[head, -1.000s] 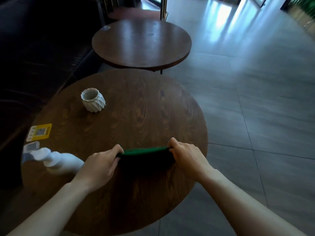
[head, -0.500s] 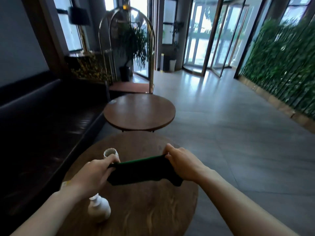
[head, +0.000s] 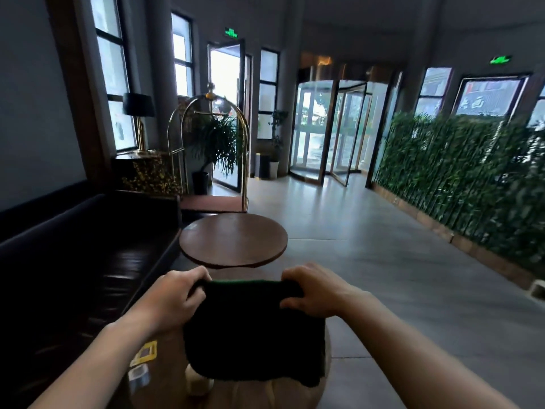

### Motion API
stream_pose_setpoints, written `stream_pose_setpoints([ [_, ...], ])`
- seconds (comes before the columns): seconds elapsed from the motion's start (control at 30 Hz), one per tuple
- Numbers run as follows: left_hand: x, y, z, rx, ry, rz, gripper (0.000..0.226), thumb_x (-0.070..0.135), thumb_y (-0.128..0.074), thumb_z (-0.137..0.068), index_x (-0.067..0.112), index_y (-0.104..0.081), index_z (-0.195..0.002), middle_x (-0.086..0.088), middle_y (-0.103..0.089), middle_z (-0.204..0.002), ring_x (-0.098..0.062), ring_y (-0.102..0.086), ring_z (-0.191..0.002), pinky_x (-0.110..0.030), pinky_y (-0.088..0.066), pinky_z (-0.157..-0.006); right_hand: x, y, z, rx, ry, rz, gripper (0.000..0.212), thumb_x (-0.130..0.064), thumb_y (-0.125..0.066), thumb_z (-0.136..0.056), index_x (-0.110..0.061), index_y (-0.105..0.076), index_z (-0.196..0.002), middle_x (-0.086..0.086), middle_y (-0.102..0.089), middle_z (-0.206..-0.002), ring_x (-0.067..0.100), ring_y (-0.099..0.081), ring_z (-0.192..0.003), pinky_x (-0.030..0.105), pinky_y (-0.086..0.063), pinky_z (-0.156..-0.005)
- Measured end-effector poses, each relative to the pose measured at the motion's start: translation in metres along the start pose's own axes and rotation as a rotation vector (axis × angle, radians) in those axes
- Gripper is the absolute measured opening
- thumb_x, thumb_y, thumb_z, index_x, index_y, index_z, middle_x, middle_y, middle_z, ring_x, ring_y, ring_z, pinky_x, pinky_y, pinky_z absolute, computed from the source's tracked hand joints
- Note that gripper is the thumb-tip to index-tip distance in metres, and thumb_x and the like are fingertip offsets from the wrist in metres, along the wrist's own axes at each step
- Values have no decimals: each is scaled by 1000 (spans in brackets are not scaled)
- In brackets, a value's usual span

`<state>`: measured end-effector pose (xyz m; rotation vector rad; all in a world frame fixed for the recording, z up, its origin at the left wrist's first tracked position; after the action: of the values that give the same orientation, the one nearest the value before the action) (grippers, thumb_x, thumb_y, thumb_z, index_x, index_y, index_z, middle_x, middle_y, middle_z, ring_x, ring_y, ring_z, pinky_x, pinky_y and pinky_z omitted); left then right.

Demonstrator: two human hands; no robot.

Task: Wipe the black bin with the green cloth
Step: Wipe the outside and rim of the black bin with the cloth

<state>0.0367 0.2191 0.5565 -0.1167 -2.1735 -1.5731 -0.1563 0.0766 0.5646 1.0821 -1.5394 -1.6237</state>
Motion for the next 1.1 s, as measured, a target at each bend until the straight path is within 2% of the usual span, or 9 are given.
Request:
stream_pose_setpoints([
  [0.17, 15, 6, 34, -69, -65, 30, 6, 27, -68, -93, 31, -64, -97, 12, -72, -85, -1, -68, -82, -32, -54, -82, -23, 2, 35, 38, -25, 44, 10, -18, -64, -92, -21, -55, -94, 5, -65, -109, 31, -62, -98, 46, -53, -85],
  [0.33, 32, 5, 63, -128, -87, -44, 24, 28, -80, -82, 35, -69, -103, 18, -71, -92, 4, -66, -88, -24, -53, -86, -30, 4, 66, 157, 6, 156, 8, -16, -55, -95, -18, -56, -103, 5, -66, -105, 31, -62, -93, 36, -42, -71],
  [0.47, 54, -2, 82, -100, -96, -189, 24, 24, -71, -87, 35, -69, -108, 19, -66, -101, -1, -64, -97, -22, -48, -88, -38, 1, 88, 224, 113, 247, 11, -9, -52, -97, -16, -55, -105, 6, -66, -108, 29, -60, -99, 34, -38, -80],
  [0.63, 76, -14, 104, -43, -24, -204, 23, 19, -62, -89, 33, -60, -107, 18, -67, -102, -10, -65, -105, -30, -48, -90, -27, -8, 116, 230, 125, 152, 15, -4, -50, -97, -14, -46, -107, 9, -62, -106, 32, -59, -99, 34, -35, -72],
  [0.73, 89, -30, 114, -77, 23, -304, 27, 23, -55, -95, 30, -55, -122, 12, -68, -122, -19, -57, -129, -35, -39, -111, -19, -15, 138, 236, 160, 153, 17, -4, -51, -96, -13, -48, -109, 8, -62, -111, 30, -59, -105, 33, -36, -79],
  [0.9, 123, -63, 137, -44, -21, -367, 32, 18, -57, -95, 28, -59, -125, 20, -57, -141, 1, -40, -143, -20, -13, -124, 0, -41, 170, 208, 221, 158, 16, -6, -50, -100, -13, -52, -114, 8, -63, -120, 29, -57, -116, 36, -44, -101],
  [0.97, 129, -82, 152, -62, 10, -352, 37, 17, -60, -94, 28, -60, -129, 18, -56, -144, -1, -42, -142, -19, -19, -122, 9, -60, 182, 179, 215, 121, 17, -5, -51, -100, -13, -51, -115, 7, -62, -117, 29, -58, -112, 37, -45, -91],
  [1.03, 131, -96, 168, -67, 61, -309, 32, 18, -62, -92, 34, -63, -119, 18, -63, -132, -6, -56, -129, -22, -40, -109, 15, -78, 195, 144, 202, 85, 17, -5, -52, -99, -14, -49, -114, 7, -61, -113, 32, -59, -106, 40, -45, -80],
  [1.1, 130, -118, 186, -120, 94, -317, 25, 22, -61, -93, 39, -60, -111, 20, -65, -119, -6, -61, -119, -24, -49, -99, 20, -100, 209, 97, 191, 54, 16, -5, -52, -98, -14, -48, -111, 8, -60, -109, 35, -61, -103, 40, -41, -75],
])
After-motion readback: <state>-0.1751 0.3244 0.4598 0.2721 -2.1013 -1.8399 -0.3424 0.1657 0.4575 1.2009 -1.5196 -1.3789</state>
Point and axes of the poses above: each hand's wrist, its own z-axis away from the middle knuckle, its own y-axis out of the back of the hand, x = y × z, the point moved 8 cm from there along -z, towards the middle knuckle
